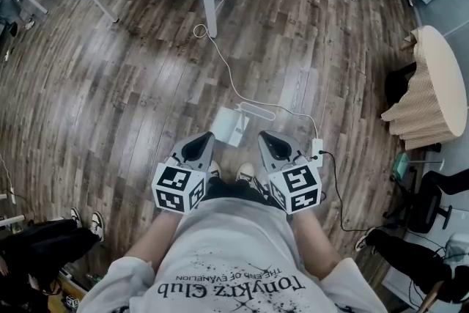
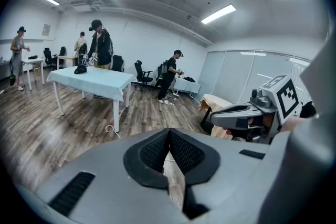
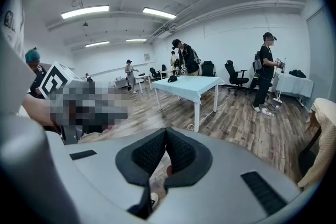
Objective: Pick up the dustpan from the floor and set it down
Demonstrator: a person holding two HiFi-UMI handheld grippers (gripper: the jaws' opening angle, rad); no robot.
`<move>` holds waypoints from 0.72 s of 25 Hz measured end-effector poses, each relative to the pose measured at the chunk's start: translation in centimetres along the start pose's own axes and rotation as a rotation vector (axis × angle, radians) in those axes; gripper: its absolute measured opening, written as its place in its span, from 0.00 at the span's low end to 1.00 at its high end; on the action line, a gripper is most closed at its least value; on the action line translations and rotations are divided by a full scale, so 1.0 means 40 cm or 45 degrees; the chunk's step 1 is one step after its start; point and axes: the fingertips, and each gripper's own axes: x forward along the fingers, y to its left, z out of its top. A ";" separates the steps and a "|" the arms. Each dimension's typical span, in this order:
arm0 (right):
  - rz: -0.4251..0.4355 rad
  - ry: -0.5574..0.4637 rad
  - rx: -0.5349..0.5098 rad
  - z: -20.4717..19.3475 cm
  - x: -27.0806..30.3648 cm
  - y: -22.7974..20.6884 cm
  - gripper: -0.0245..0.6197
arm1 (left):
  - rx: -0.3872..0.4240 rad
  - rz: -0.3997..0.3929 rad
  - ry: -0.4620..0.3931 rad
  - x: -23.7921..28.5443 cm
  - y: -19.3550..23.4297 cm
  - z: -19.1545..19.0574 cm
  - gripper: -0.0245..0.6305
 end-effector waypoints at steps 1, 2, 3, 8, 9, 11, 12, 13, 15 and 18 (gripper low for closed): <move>0.002 0.000 0.000 -0.001 0.001 0.001 0.08 | 0.000 0.001 -0.001 -0.001 0.001 -0.001 0.07; 0.002 -0.001 0.001 -0.001 0.002 0.002 0.08 | -0.001 0.003 -0.001 -0.002 0.002 -0.002 0.07; 0.003 -0.003 0.002 -0.001 0.002 0.003 0.08 | -0.001 0.004 -0.002 -0.003 0.002 -0.003 0.07; 0.008 0.001 -0.001 0.003 0.002 0.003 0.08 | -0.005 0.009 0.000 -0.005 0.003 -0.001 0.07; 0.009 0.002 0.001 0.003 0.002 0.002 0.08 | -0.005 0.009 0.002 -0.006 0.003 0.000 0.07; 0.010 0.007 0.005 0.002 0.004 0.001 0.08 | -0.006 0.008 0.005 -0.005 0.004 -0.001 0.07; 0.010 0.009 0.006 0.000 0.004 0.001 0.08 | -0.006 0.008 0.007 -0.005 0.004 -0.003 0.07; 0.010 0.010 0.005 -0.002 0.004 0.001 0.08 | -0.006 0.008 0.009 -0.004 0.003 -0.004 0.07; 0.010 0.012 0.000 -0.005 0.003 0.001 0.08 | -0.006 0.008 0.009 -0.003 0.002 -0.007 0.07; 0.013 0.012 -0.004 -0.003 0.002 0.000 0.08 | -0.006 0.011 0.010 -0.003 0.001 -0.006 0.07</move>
